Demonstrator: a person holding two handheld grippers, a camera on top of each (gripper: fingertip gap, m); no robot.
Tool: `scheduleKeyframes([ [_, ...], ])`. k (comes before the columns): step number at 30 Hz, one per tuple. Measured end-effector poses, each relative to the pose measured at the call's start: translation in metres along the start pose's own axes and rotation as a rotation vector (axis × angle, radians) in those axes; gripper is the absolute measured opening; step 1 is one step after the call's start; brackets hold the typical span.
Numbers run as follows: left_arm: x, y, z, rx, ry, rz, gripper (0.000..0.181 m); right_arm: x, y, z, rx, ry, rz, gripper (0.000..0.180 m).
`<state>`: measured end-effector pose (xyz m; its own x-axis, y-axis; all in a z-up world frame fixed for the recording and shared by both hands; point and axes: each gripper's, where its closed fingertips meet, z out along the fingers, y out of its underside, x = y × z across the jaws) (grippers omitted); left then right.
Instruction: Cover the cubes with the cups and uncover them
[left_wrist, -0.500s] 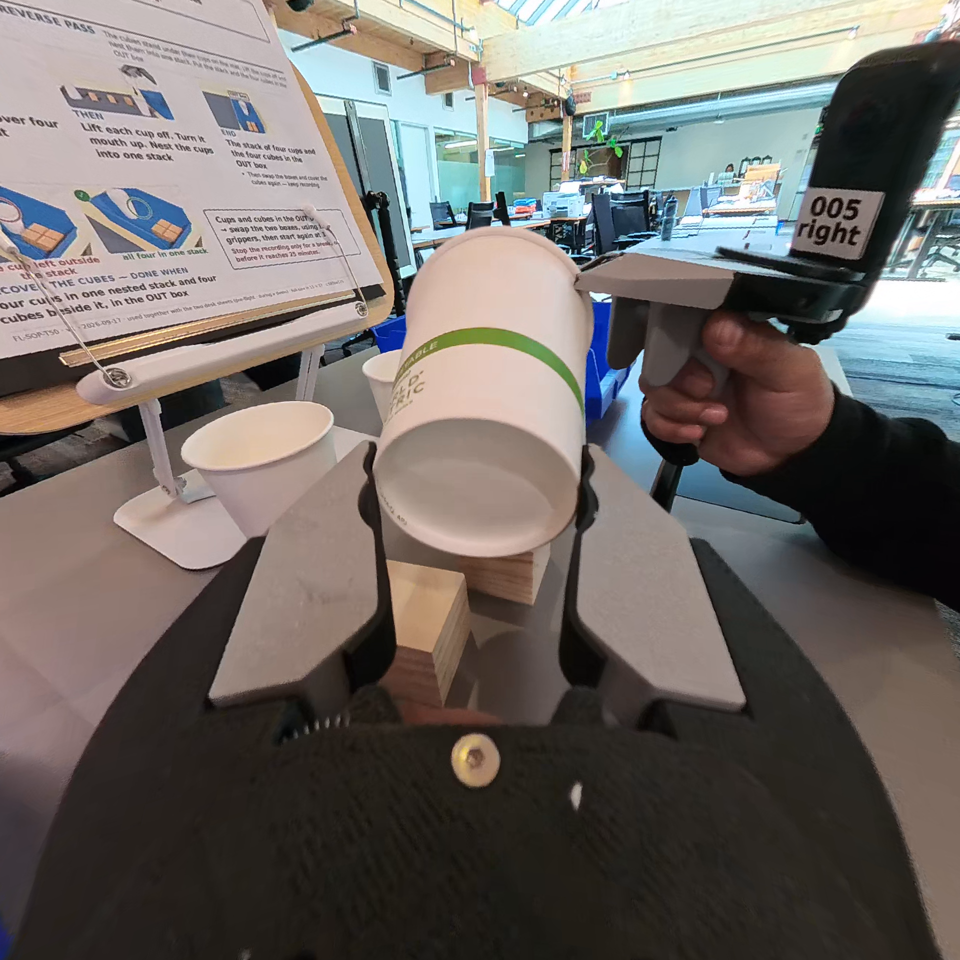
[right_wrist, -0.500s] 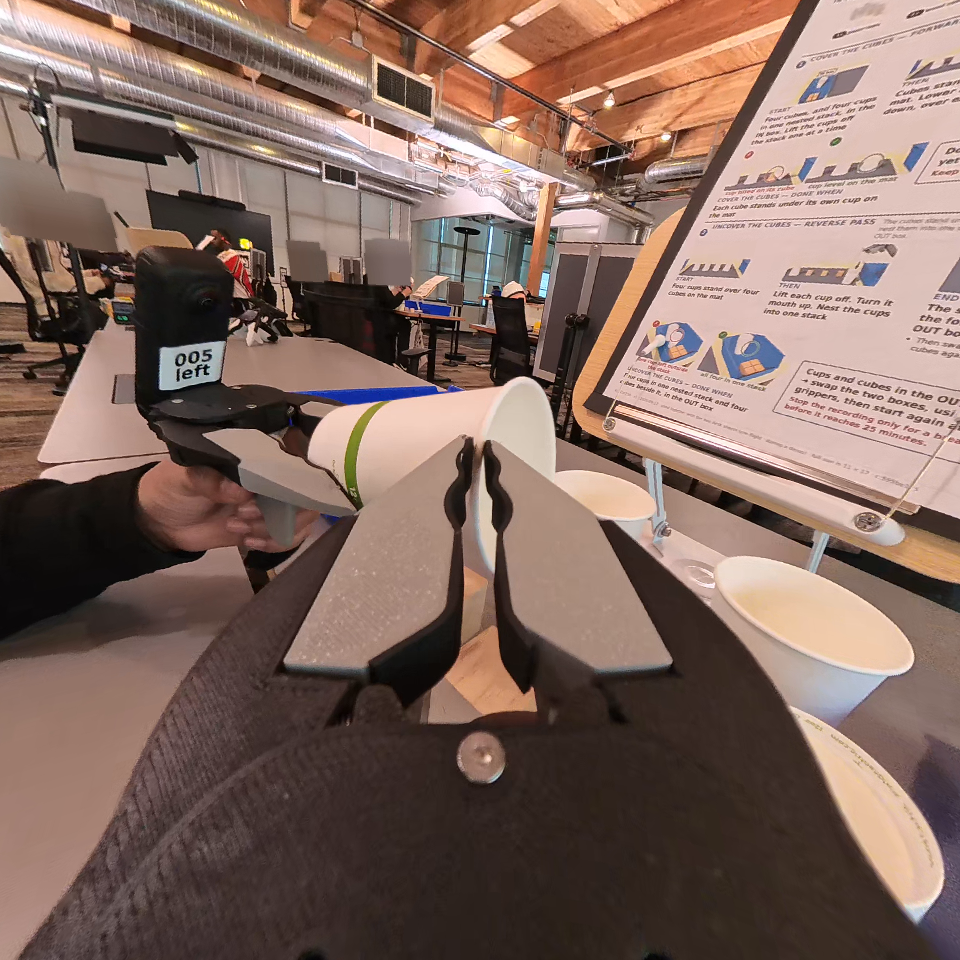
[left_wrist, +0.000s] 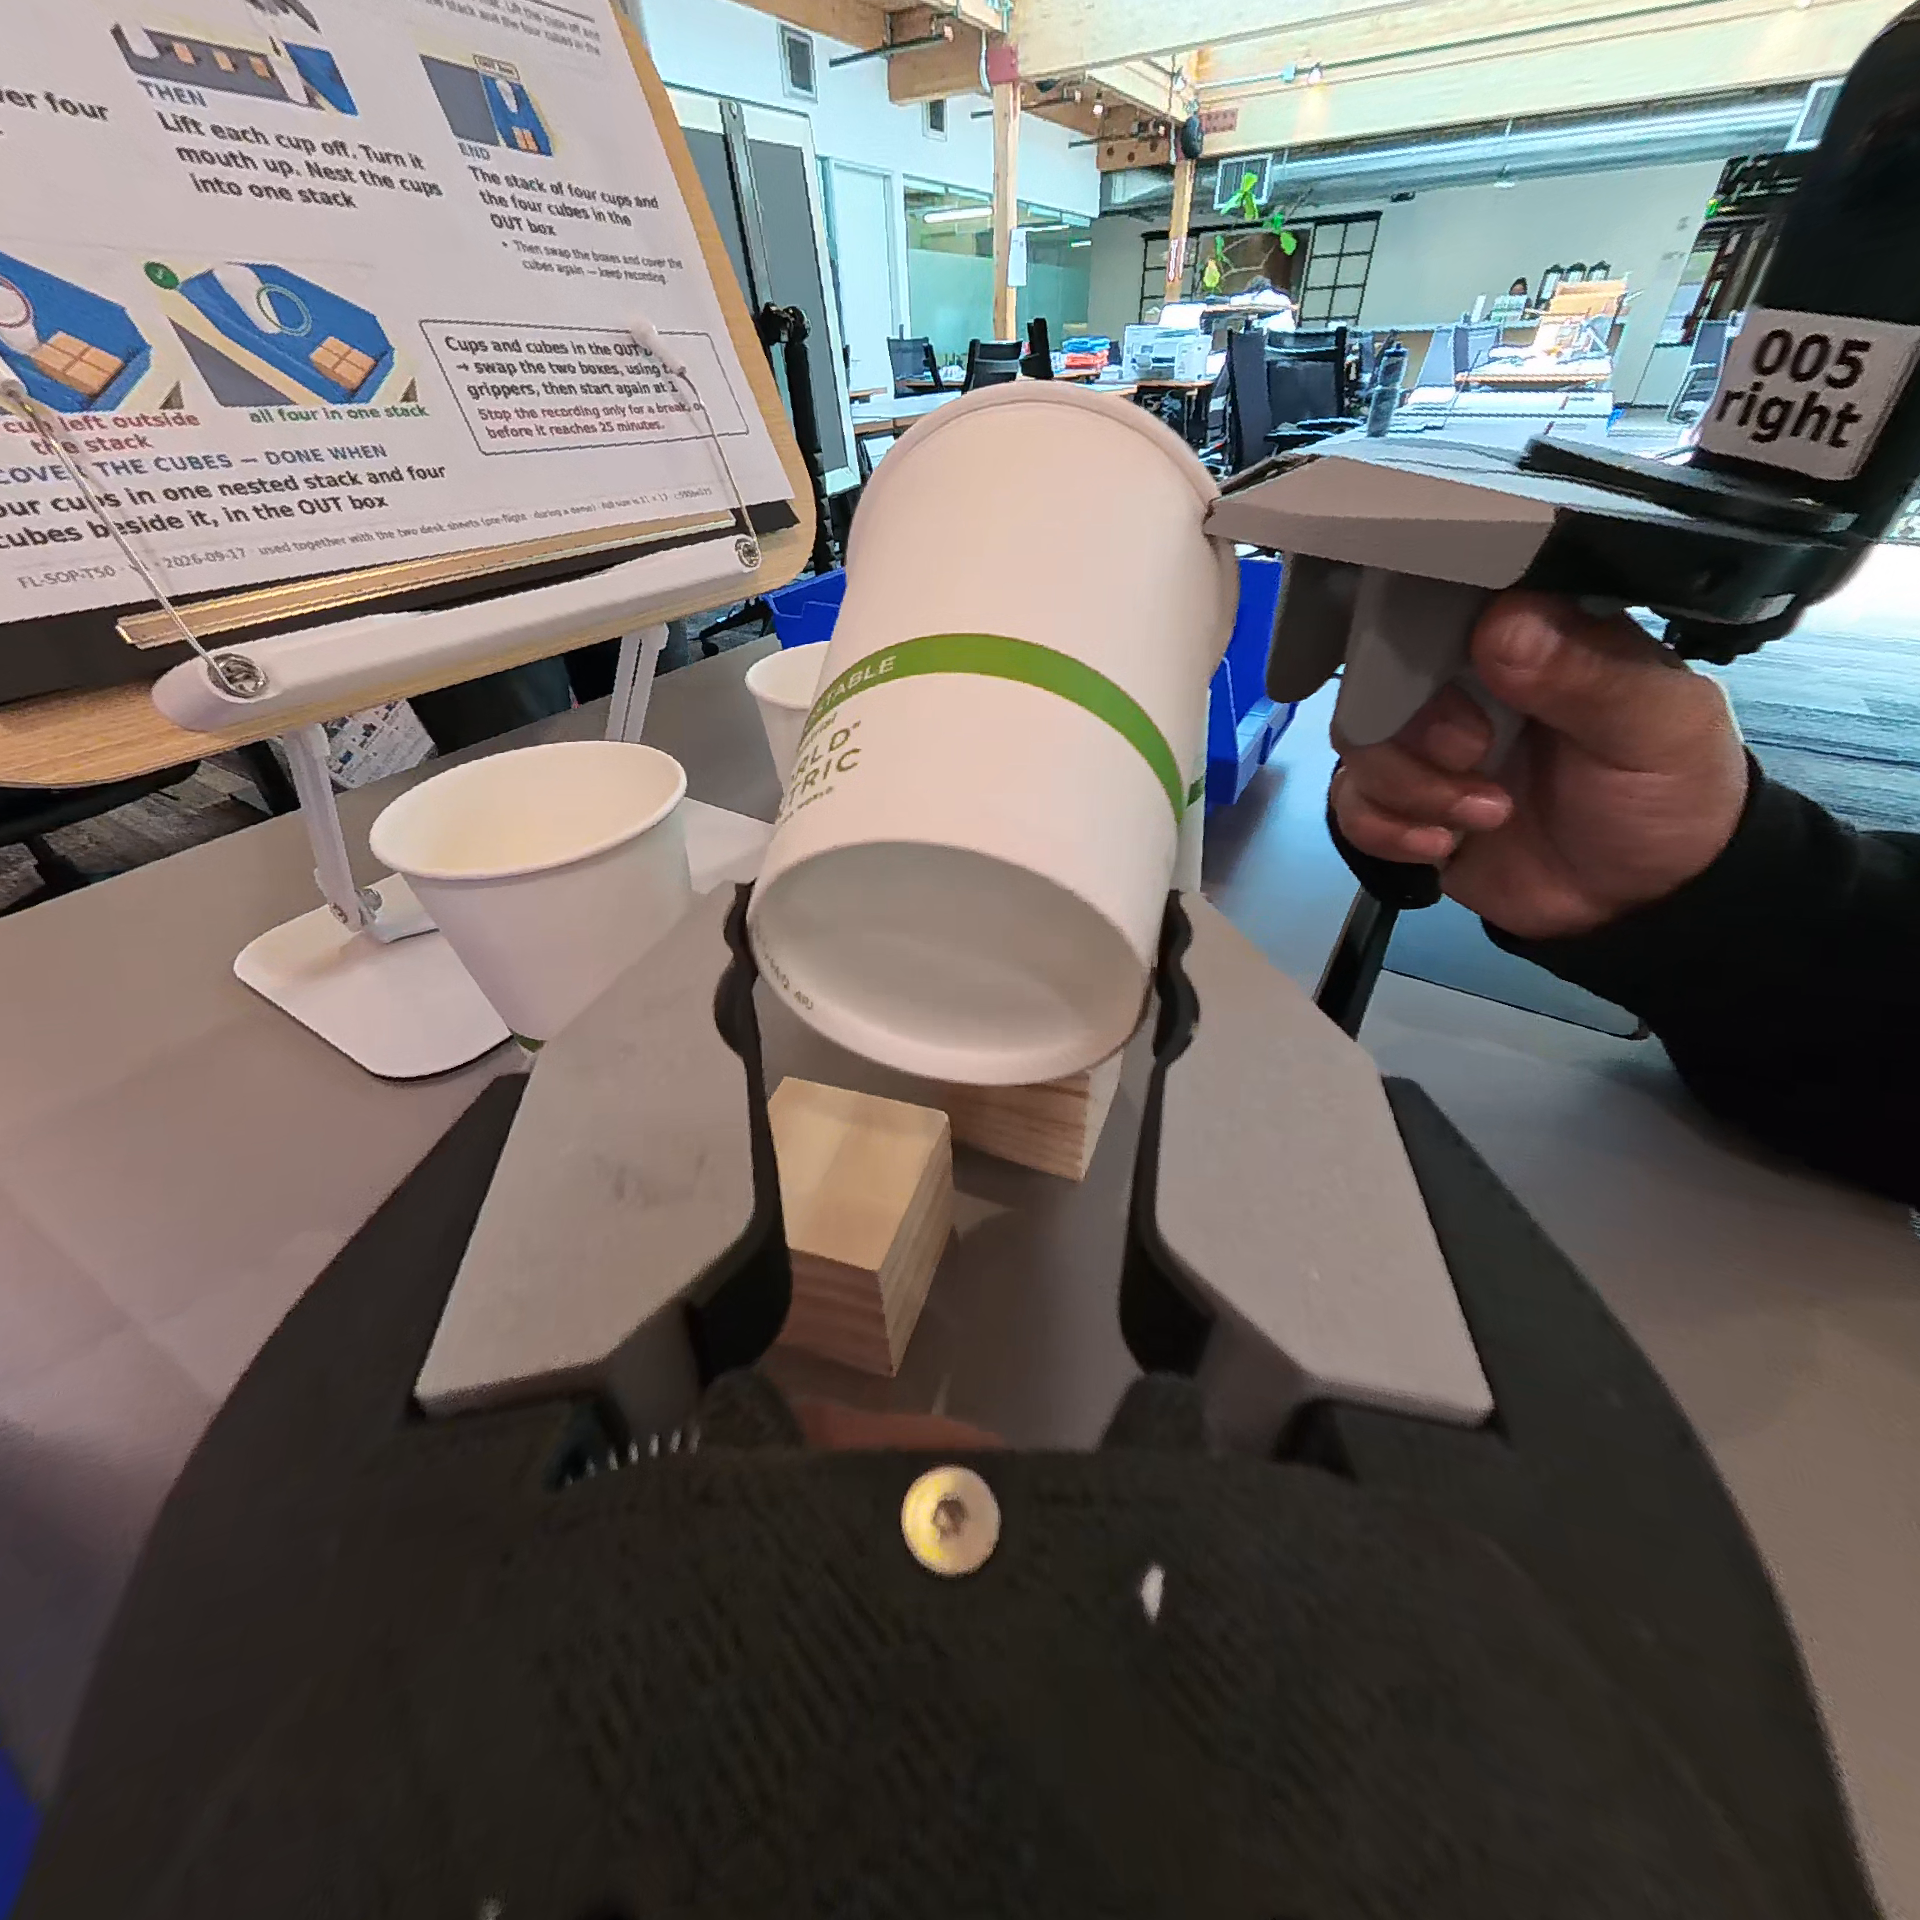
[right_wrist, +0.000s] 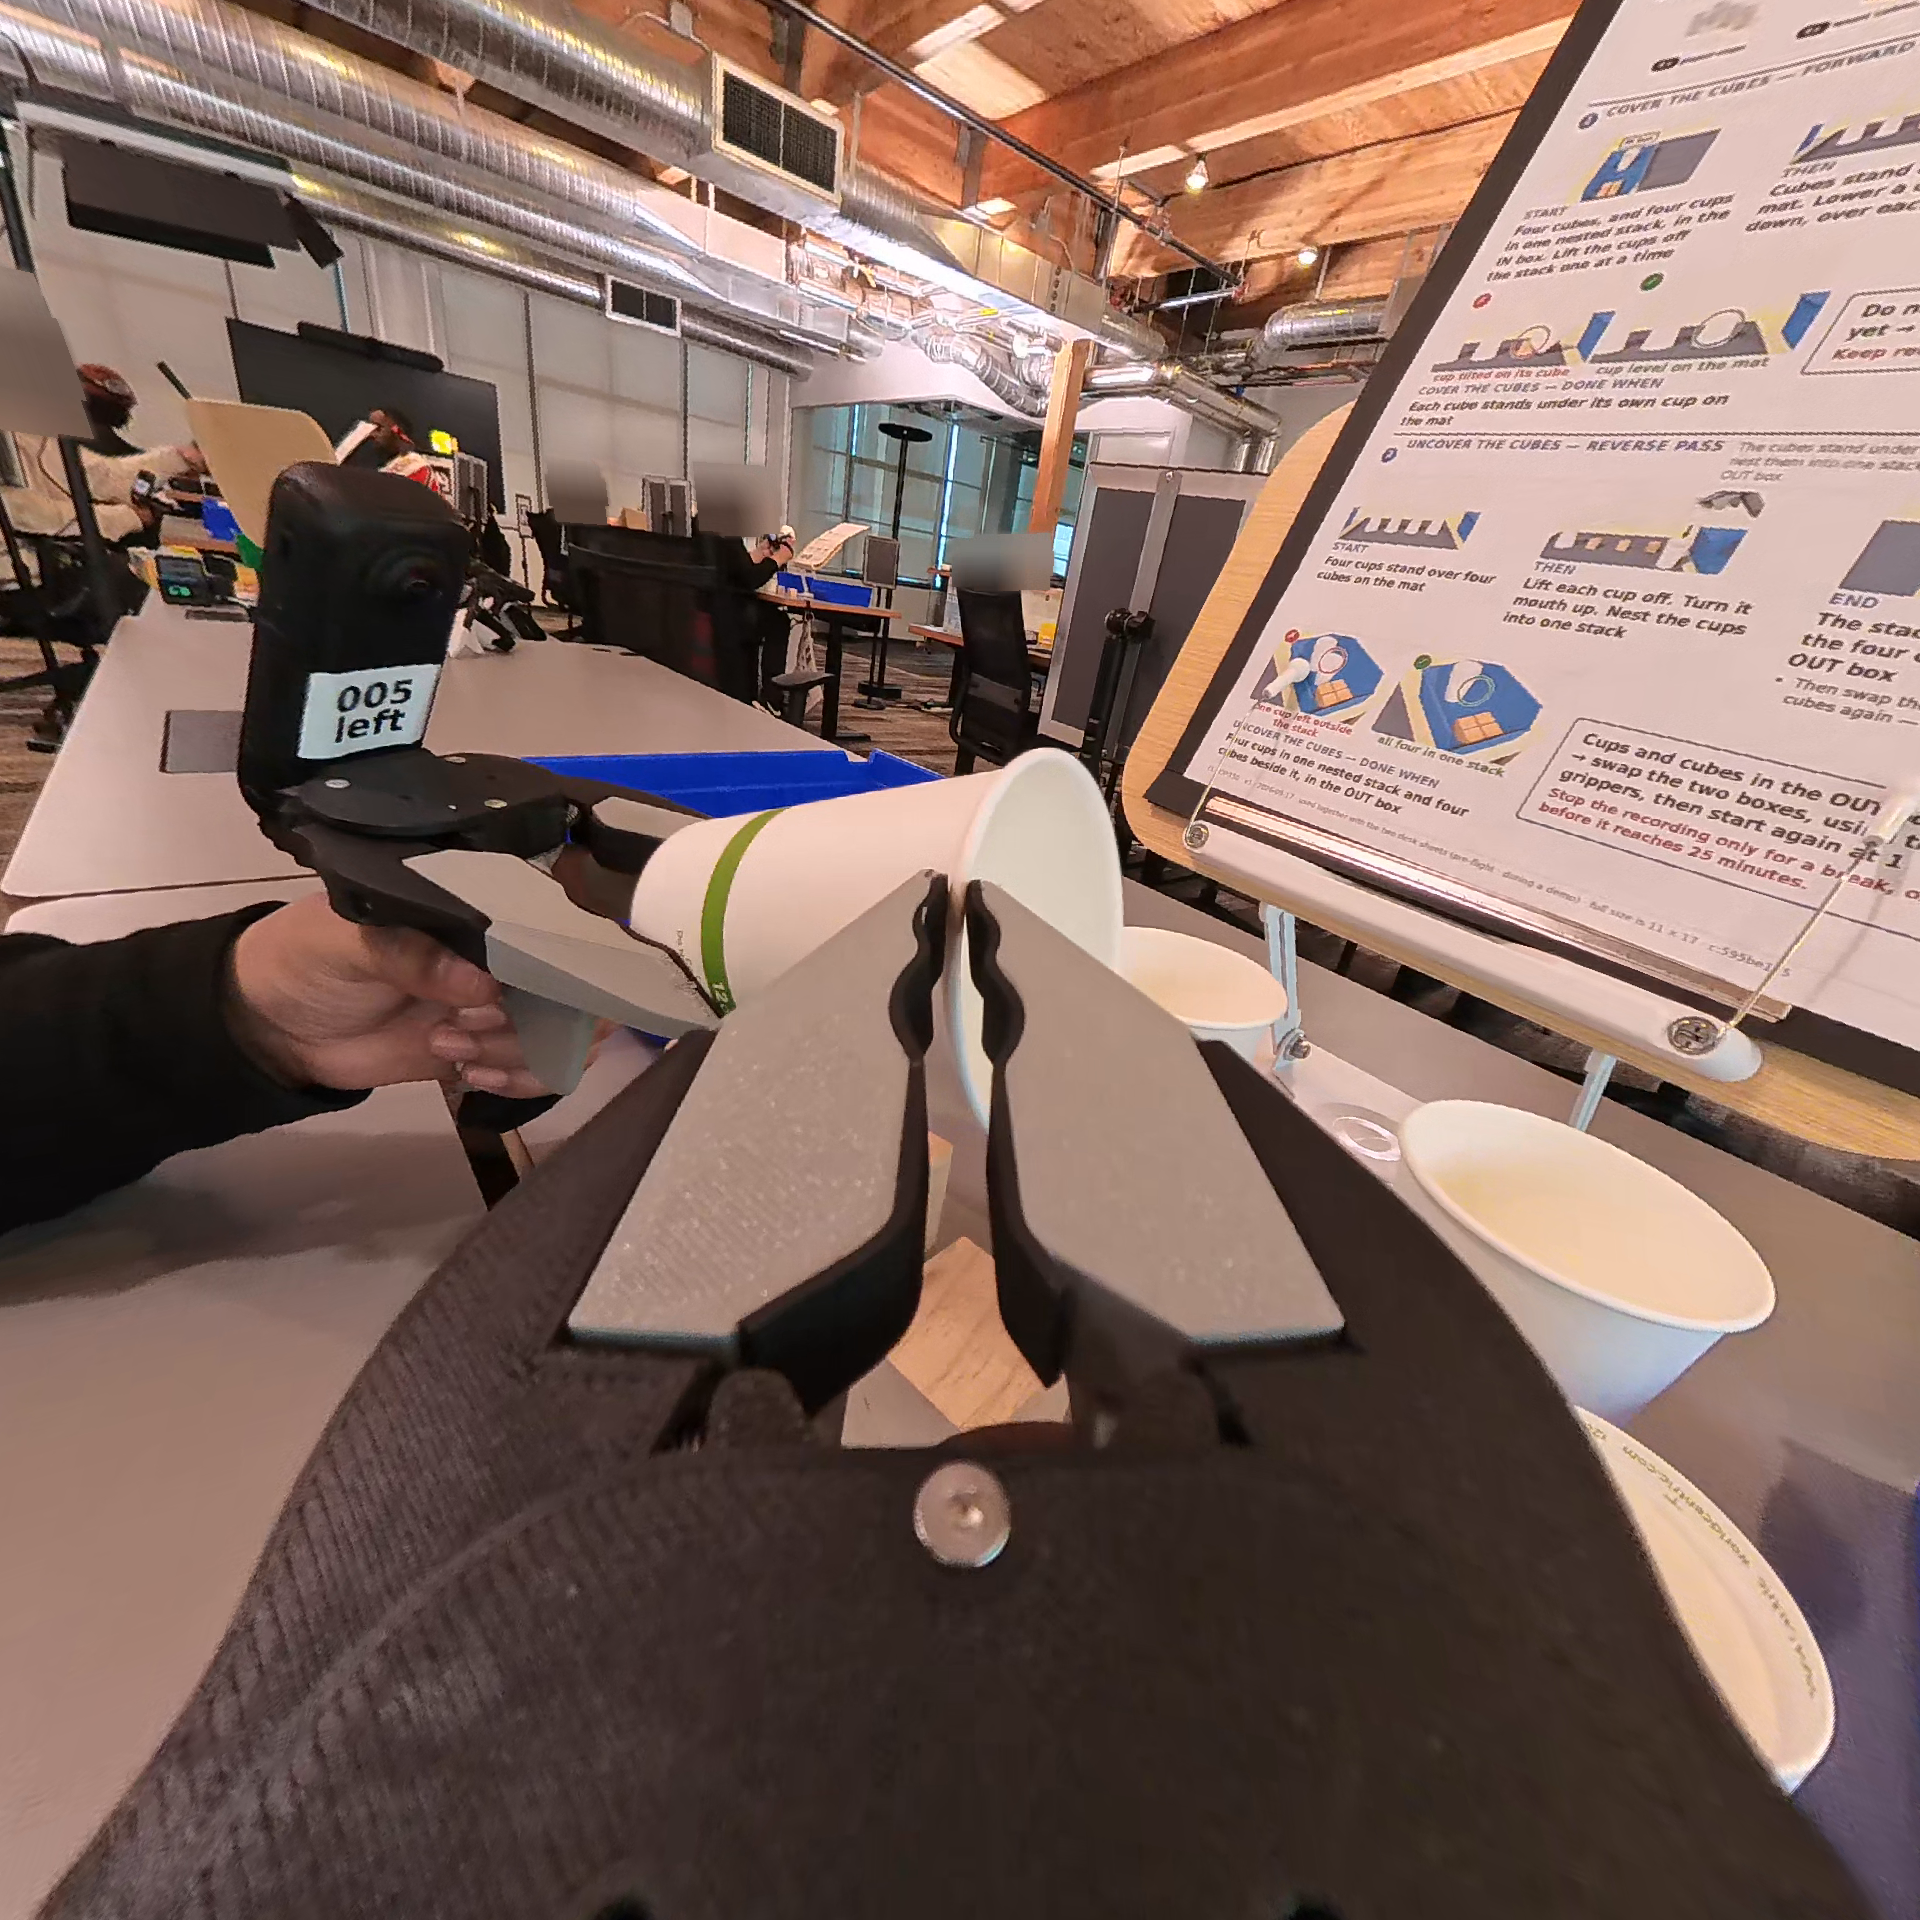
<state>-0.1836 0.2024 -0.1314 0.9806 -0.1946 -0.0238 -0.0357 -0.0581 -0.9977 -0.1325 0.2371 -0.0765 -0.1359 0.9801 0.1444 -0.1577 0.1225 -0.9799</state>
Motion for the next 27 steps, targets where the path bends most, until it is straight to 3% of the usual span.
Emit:
scheduleKeyframes([
  [7,-0.009,0.004,0.0,-0.005,-0.03,-0.042,0.065,0.006,-0.001,-0.002,0.007,0.032,-0.003,0.0],
  [10,-0.01,-0.002,-0.004,0.037,-0.02,-0.065,0.043,0.013,0.003,-0.003,-0.011,0.069,-0.016,0.0],
  [20,-0.017,-0.001,-0.006,0.037,-0.056,-0.076,0.039,0.034,0.009,-0.009,-0.061,0.207,-0.085,0.0],
  [25,-0.018,-0.003,-0.008,0.052,-0.057,-0.065,0.003,0.04,0.008,-0.011,-0.057,0.235,-0.09,0.0],
  [27,-0.019,-0.004,-0.009,0.056,-0.055,-0.064,0.0,0.041,0.009,-0.011,-0.059,0.241,-0.091,0.0],
])
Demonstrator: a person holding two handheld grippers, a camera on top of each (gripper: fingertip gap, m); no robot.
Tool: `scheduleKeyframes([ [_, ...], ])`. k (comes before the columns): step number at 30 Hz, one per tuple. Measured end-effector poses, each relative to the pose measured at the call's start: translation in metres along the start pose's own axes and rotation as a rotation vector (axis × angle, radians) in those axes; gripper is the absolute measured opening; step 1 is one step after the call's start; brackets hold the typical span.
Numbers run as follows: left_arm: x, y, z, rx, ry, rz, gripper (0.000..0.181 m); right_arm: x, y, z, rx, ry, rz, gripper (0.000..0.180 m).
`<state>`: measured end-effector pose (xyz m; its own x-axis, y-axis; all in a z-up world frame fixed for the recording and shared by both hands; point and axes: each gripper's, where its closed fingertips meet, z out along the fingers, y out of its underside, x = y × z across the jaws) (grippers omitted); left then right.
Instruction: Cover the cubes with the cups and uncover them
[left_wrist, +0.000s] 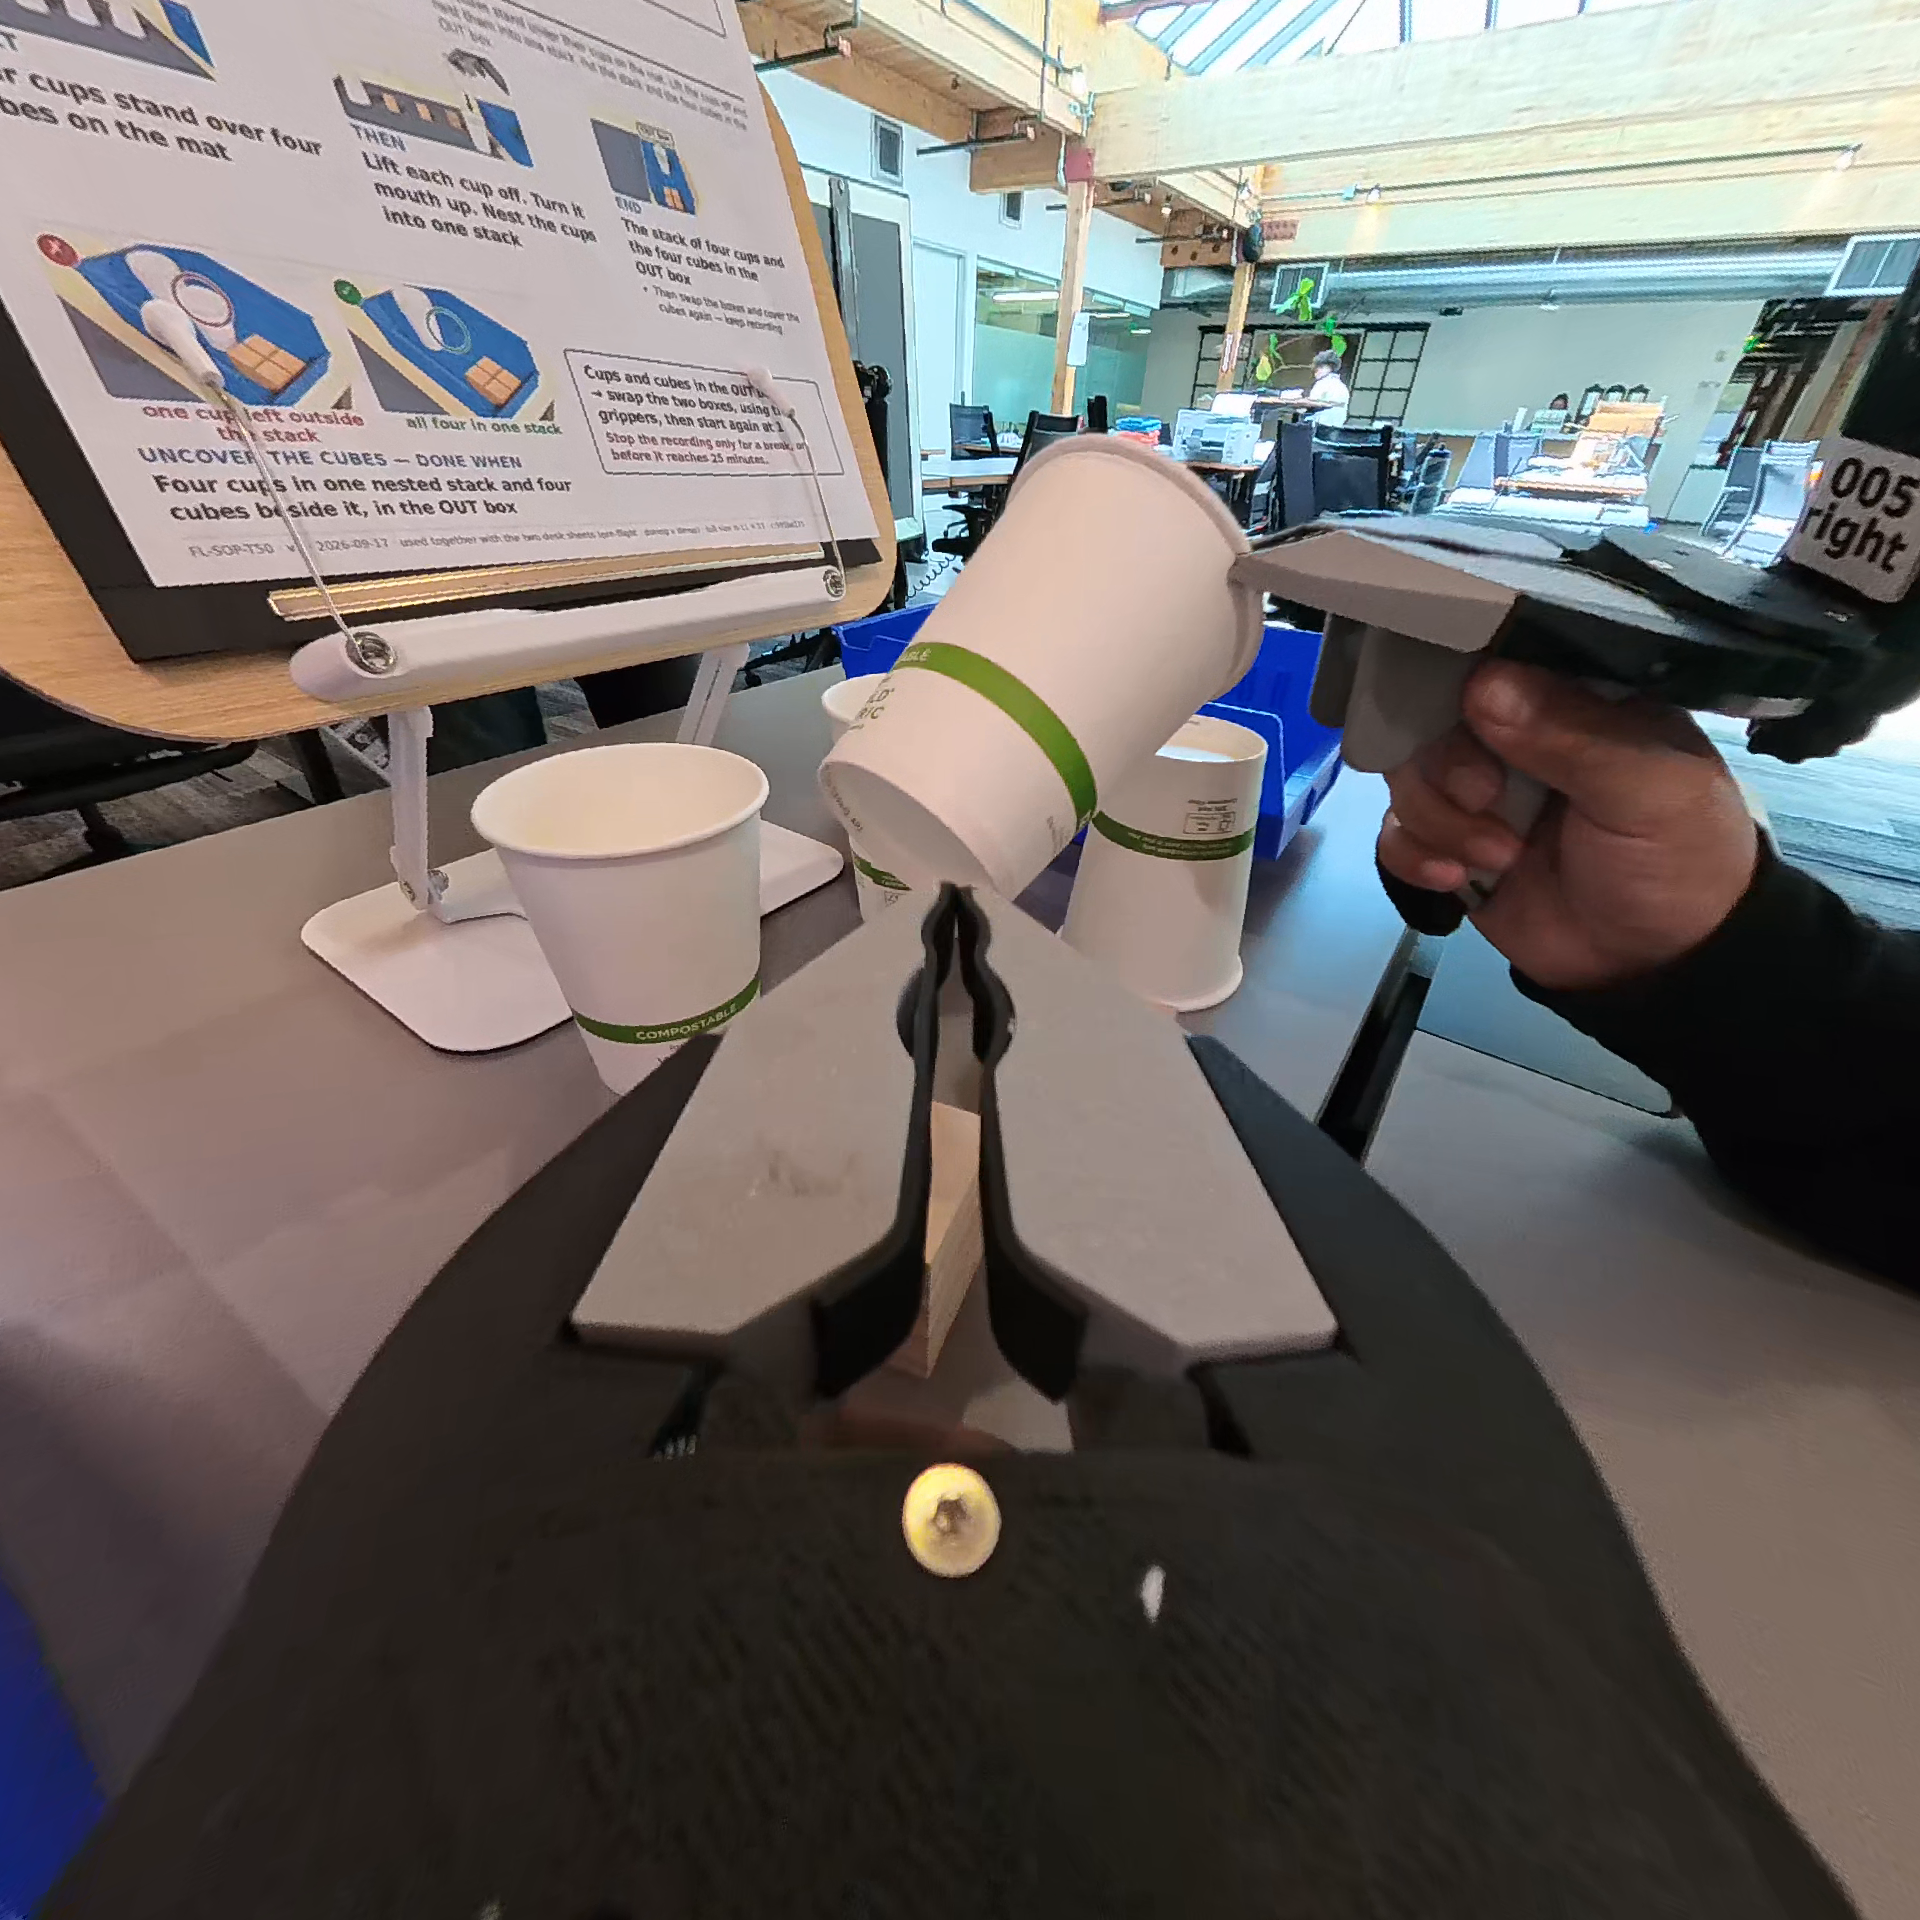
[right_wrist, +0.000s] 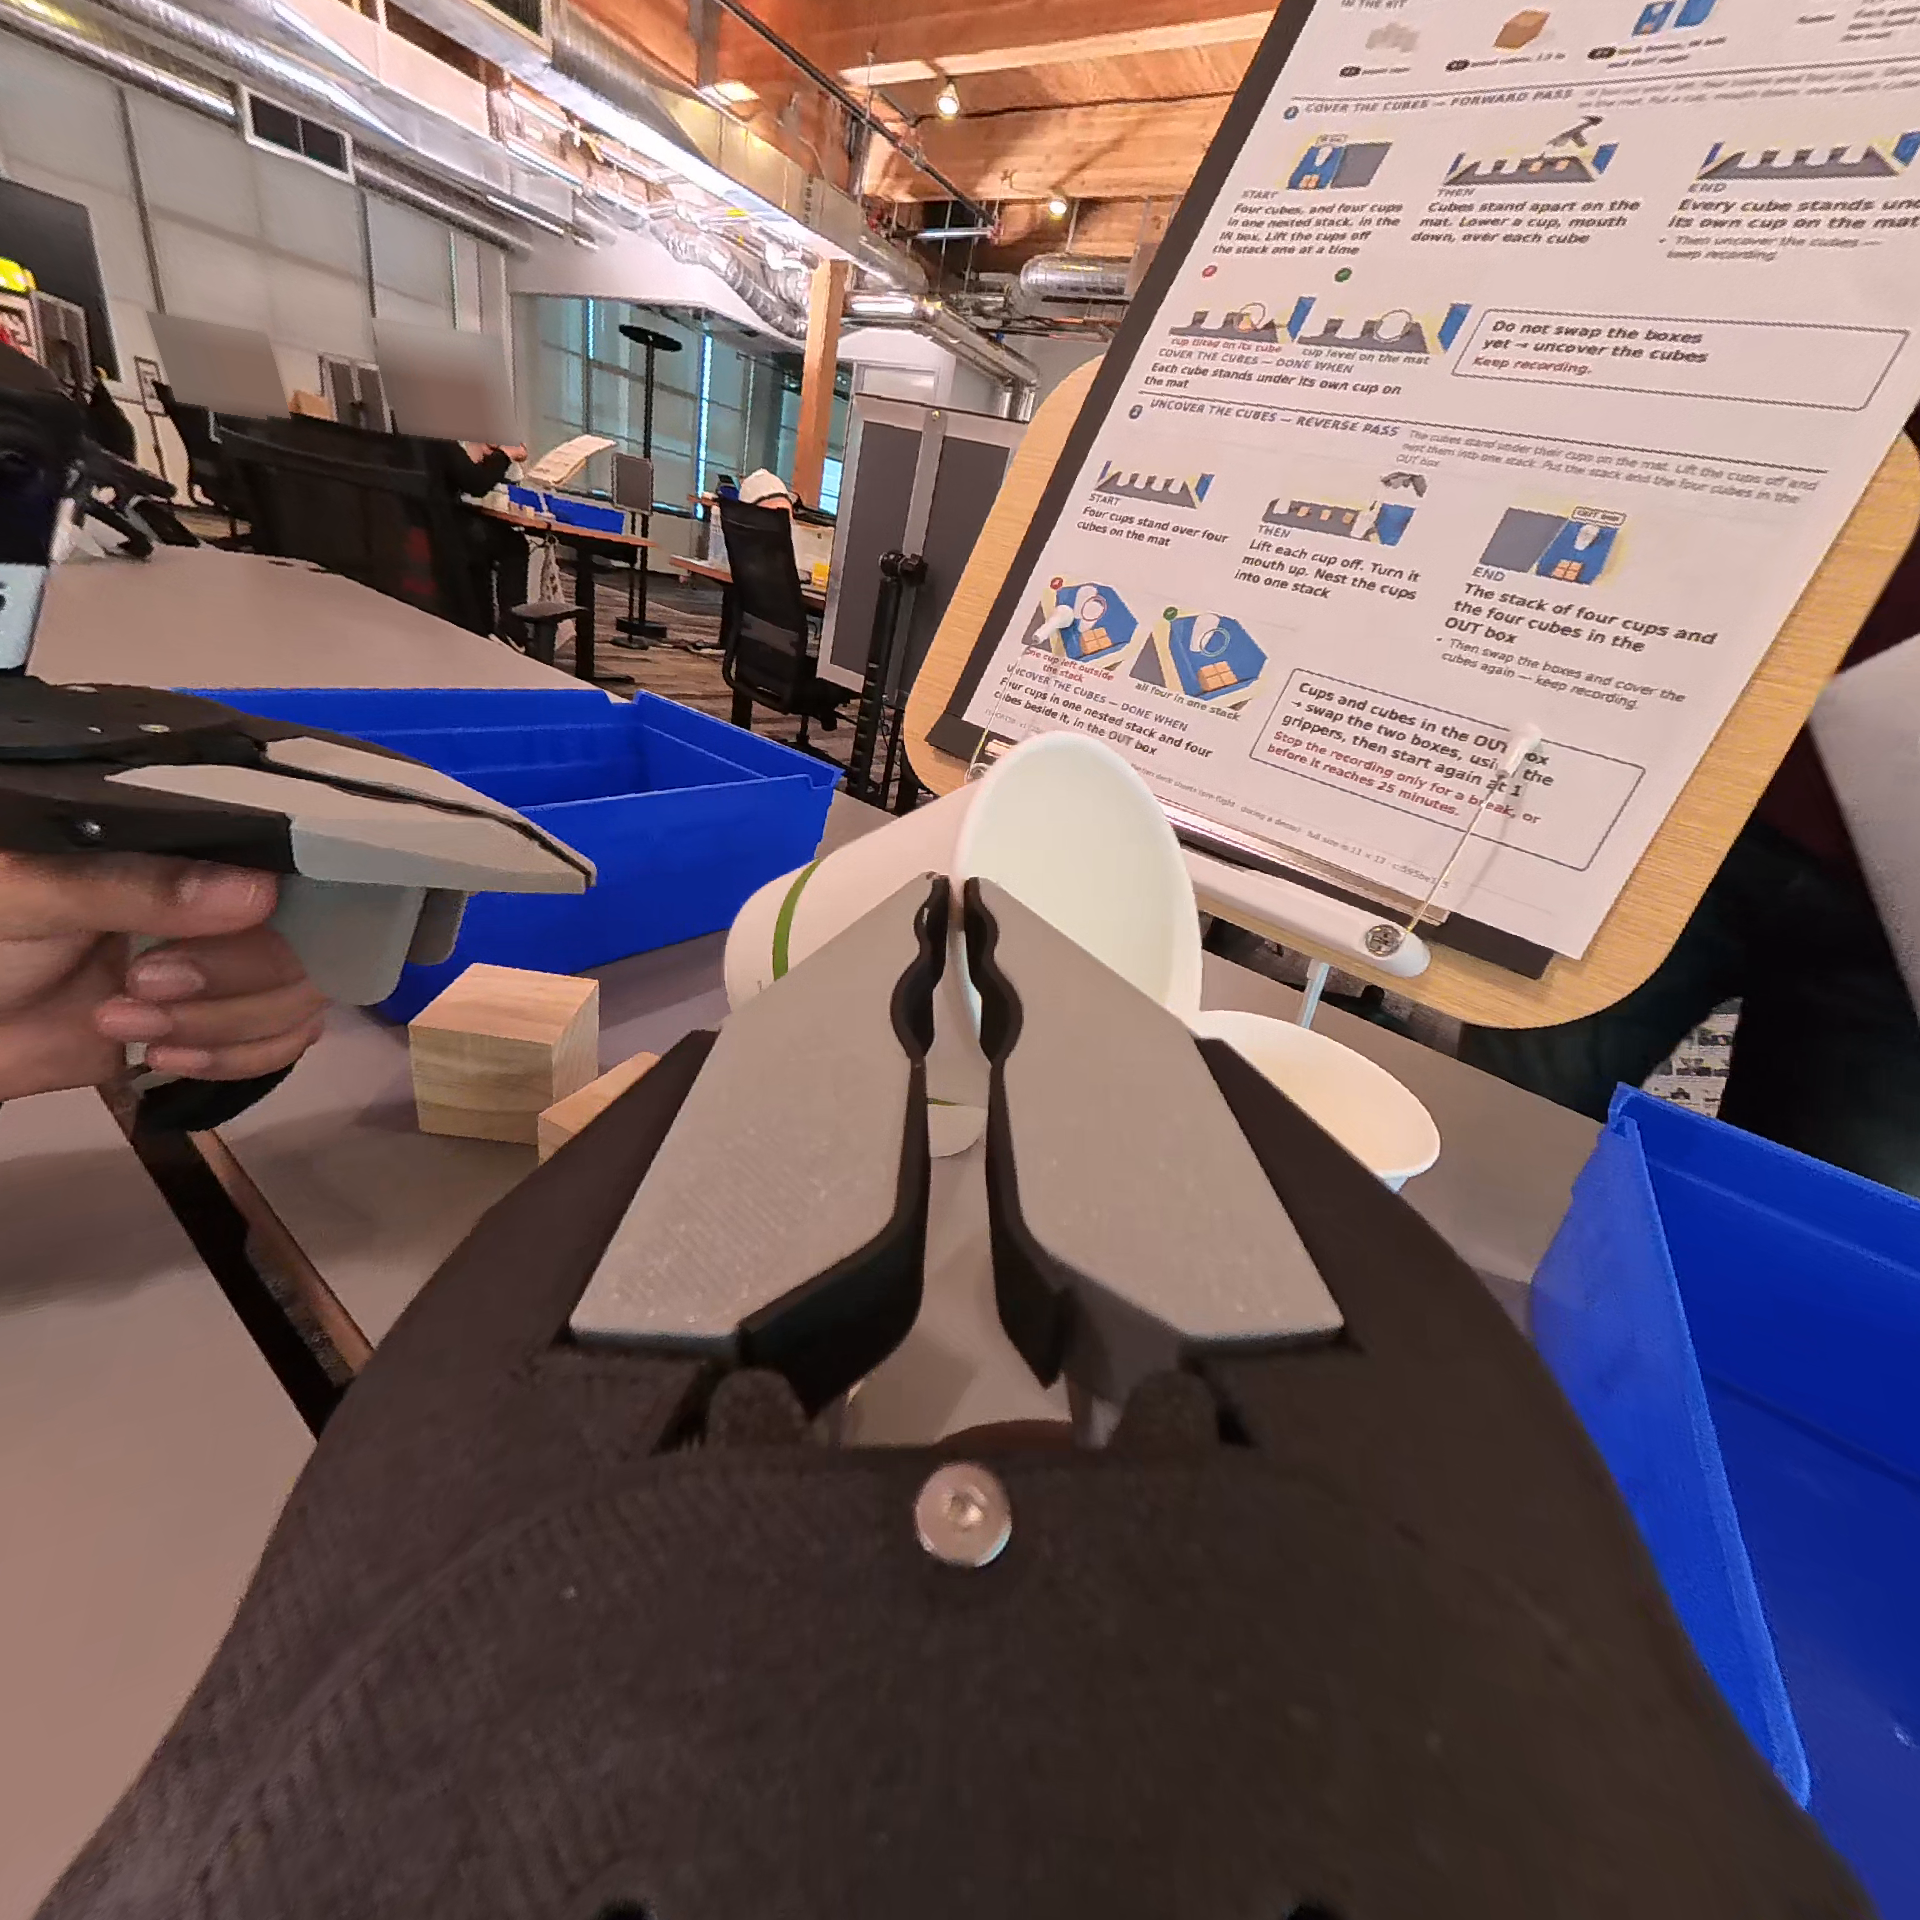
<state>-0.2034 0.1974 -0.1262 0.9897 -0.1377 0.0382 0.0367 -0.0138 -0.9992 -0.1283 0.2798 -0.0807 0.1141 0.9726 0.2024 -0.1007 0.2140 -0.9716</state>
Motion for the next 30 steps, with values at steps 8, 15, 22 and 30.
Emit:
scheduleKeyframes([
  [8,-0.008,-0.002,-0.002,0.005,-0.043,-0.003,0.003,0.002,0.003,0.001,-0.015,0.036,-0.048,0.0],
  [15,-0.016,-0.007,-0.007,0.025,-0.071,-0.048,0.011,0.006,0.008,0.002,-0.032,0.059,-0.064,0.0],
  [22,-0.036,-0.004,-0.012,0.008,-0.182,-0.04,0.011,0.016,0.006,-0.001,-0.031,0.112,-0.086,0.0],
  [30,-0.046,0.003,-0.013,-0.04,-0.241,-0.031,0.011,0.029,0.008,0.001,-0.078,0.161,-0.156,0.0],
])
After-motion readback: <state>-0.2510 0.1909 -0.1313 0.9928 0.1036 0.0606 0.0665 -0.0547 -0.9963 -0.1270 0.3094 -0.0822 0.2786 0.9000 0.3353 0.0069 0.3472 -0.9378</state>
